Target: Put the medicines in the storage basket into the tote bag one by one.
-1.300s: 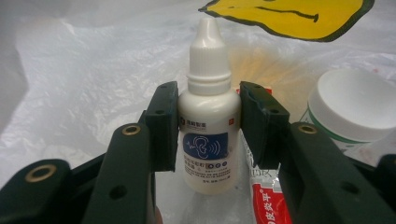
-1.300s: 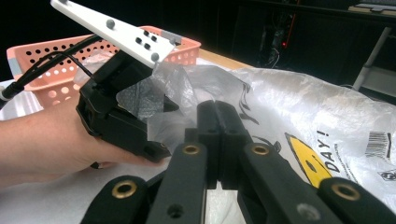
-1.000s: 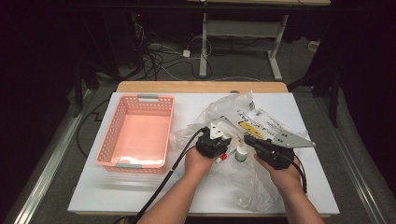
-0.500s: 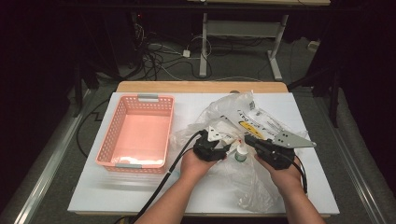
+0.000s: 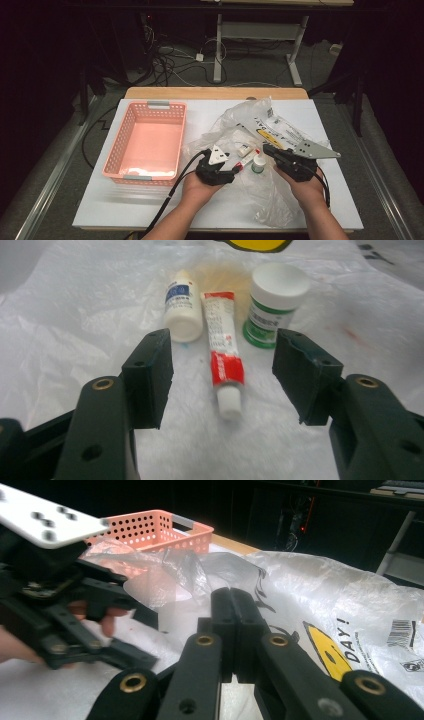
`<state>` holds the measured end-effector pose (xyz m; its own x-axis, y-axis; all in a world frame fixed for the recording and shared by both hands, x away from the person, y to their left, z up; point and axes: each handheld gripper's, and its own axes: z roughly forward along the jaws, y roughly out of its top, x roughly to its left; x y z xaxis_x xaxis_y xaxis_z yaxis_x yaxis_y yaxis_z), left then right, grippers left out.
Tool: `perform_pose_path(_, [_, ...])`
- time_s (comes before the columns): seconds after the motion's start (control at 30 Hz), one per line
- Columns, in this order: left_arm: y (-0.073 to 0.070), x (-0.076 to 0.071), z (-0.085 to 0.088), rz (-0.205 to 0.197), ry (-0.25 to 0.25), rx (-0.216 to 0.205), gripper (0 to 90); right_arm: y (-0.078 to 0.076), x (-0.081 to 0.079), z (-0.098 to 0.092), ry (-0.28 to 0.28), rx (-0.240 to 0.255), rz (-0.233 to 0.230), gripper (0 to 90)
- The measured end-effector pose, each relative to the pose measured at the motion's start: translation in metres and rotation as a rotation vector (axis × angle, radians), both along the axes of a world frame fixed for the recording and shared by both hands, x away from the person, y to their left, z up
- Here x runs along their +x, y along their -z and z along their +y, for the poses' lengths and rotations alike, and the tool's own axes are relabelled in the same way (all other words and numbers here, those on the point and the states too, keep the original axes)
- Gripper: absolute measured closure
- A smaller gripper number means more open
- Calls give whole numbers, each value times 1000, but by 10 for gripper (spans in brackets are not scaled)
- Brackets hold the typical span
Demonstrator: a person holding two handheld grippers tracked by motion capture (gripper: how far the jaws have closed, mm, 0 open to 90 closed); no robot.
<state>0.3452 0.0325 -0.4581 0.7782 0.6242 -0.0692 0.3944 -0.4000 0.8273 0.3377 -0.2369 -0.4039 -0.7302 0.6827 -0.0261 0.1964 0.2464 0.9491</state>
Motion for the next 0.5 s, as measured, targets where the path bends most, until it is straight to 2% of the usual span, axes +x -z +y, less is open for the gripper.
perform_pose_path(0.23, [-4, -25, 18, 9, 19, -10, 405, 0, 0, 0, 0, -8, 0, 900])
perform_pose_path(0.37, [-4, -36, 28, 13, 32, 10, 388, 0, 0, 0, 0, -9, -2, 900])
perform_pose_path(0.5, [4, -44, 41, 0, 6, 14, 361, 1, 0, 0, 0, -11, -2, 900])
